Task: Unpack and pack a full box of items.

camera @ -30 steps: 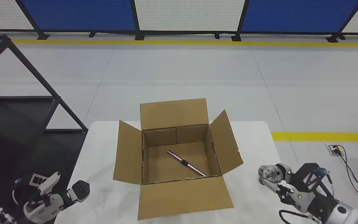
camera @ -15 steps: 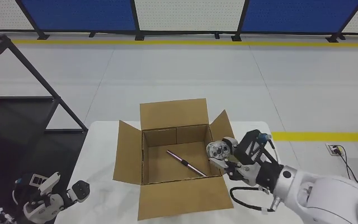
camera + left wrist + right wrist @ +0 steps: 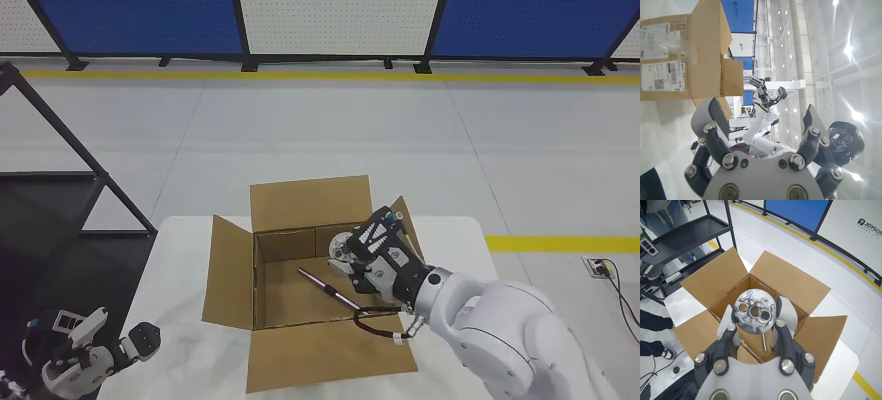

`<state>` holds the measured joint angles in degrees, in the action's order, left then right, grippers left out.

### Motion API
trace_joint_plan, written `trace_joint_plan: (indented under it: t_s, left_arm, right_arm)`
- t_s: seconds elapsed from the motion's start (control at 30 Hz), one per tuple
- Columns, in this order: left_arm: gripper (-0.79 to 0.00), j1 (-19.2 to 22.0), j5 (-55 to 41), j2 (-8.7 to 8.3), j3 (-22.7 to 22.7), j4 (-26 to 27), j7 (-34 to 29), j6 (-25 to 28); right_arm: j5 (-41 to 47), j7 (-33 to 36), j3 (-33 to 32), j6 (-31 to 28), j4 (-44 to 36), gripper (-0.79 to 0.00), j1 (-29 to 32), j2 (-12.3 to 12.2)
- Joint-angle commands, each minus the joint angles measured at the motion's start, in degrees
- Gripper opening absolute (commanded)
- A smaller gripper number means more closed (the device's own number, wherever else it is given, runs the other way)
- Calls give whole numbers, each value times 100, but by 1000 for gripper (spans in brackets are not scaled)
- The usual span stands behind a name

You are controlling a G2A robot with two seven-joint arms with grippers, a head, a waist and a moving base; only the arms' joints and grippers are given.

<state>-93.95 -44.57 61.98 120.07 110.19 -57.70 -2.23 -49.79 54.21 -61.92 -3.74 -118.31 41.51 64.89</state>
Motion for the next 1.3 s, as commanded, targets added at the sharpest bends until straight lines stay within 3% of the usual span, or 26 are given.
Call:
trace_joint_plan:
  t_s: [0.0, 0.13, 0.27, 0.47, 0.7, 1.1, 1.27]
  left_arm:
    - [0, 0, 0, 0, 0, 0, 0, 0]
    - [0, 0, 0, 0, 0, 0, 0, 0]
    - [0, 0, 0, 0, 0, 0, 0, 0]
    - [0, 0, 0, 0, 0, 0, 0, 0]
    - [0, 0, 0, 0, 0, 0, 0, 0]
    - [0, 0, 0, 0, 0, 0, 0, 0]
    - [0, 0, 0, 0, 0, 0, 0, 0]
  right_arm:
    - [0, 0, 0, 0, 0, -785, 0, 0]
    - [14, -44, 10, 29, 65, -785, 43, 3]
    - [423, -281, 470, 205, 802, -785, -261, 141]
    - [704, -512, 1578, 505, 2324, -785, -1219, 530]
    - [830, -821, 2462, 789, 3766, -785, -1805, 982]
    - [829, -1171, 3107, 1873, 5542, -785, -2281, 1661]
    - [1005, -1296, 3225, 1955, 6147, -785, -2433, 1935]
